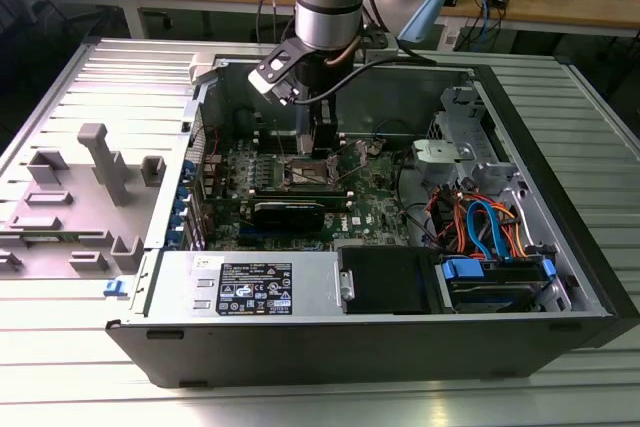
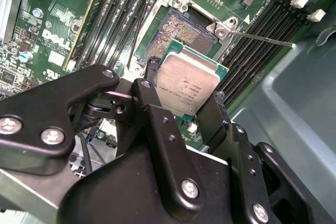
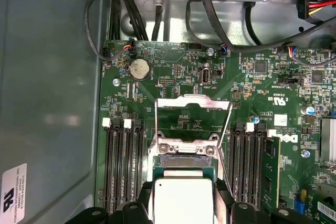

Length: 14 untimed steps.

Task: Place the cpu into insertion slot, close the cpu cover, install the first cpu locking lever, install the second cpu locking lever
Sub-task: 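Place the cpu into insertion slot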

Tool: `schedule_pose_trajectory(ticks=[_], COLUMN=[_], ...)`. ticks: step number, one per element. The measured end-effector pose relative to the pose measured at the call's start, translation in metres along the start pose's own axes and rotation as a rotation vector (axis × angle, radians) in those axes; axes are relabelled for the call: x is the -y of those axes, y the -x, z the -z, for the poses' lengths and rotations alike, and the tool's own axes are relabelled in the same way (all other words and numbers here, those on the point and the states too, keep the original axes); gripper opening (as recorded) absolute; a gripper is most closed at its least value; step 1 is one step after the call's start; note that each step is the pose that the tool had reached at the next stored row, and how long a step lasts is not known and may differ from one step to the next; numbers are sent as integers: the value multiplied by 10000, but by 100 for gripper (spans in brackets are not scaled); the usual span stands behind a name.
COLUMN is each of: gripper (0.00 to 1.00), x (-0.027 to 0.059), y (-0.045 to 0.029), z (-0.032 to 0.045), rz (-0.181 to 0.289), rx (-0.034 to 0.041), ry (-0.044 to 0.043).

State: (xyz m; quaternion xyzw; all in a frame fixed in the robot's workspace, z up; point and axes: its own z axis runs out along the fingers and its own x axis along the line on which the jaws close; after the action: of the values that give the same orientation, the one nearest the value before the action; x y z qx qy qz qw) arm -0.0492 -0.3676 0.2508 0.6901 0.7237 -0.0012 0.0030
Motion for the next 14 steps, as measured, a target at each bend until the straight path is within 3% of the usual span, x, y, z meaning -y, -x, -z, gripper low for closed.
schedule_pose_trajectory(ticks=[14], gripper=[54], x=[4], y=[-1], z=[-221], rz=[-276], rx=[-9], ry=[10])
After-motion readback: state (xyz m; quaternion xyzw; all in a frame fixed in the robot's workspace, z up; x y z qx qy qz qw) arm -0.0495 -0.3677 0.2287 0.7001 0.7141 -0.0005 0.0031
